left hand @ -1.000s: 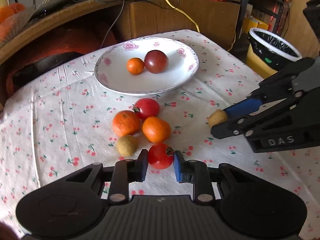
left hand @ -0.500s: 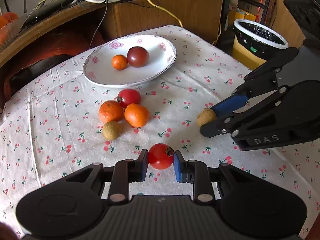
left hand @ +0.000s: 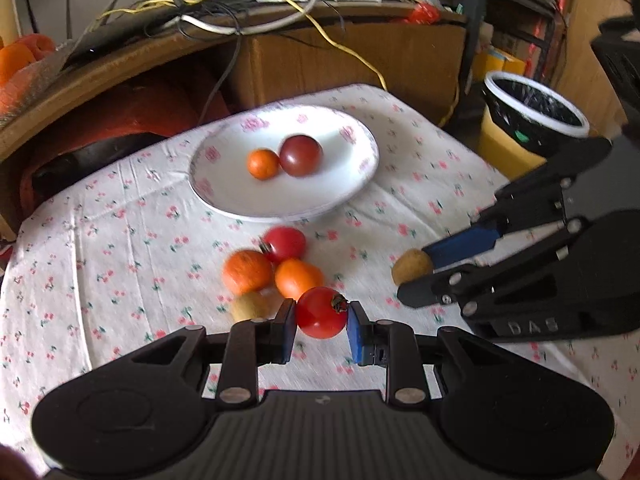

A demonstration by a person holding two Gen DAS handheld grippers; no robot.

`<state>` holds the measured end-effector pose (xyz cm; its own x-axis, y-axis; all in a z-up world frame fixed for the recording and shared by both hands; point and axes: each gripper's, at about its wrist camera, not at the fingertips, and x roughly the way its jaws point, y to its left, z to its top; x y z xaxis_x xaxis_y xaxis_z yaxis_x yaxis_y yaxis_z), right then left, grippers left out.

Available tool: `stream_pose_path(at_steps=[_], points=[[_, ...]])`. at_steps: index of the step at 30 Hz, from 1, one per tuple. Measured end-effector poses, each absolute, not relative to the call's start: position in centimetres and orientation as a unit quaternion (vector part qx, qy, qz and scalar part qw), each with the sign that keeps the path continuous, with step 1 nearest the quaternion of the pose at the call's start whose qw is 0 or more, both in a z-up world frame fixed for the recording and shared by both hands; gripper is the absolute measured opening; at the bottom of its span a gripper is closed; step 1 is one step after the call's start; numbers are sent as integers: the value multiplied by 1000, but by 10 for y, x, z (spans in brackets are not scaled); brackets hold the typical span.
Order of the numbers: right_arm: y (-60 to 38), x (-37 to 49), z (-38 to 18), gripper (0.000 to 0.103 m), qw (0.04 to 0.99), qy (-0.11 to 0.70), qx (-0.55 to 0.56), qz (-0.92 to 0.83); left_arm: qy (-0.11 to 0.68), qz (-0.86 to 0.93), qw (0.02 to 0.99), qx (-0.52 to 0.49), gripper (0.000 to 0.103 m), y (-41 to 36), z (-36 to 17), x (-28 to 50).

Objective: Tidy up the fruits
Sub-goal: 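Grasp the red tomato with the left tool while the right tool holds the brown fruit, then lower both held fruits into the white bowl and open both tools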

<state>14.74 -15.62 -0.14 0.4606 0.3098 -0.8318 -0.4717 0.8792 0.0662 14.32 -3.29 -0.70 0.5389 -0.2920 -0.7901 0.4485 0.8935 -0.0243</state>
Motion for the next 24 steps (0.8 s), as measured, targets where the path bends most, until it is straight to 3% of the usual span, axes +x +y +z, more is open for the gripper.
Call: stream_pose_path(at_steps=[24], points=[[-156,197,14,25,883,427,-49,189,406,-168,895,73,35,-31,7,203]])
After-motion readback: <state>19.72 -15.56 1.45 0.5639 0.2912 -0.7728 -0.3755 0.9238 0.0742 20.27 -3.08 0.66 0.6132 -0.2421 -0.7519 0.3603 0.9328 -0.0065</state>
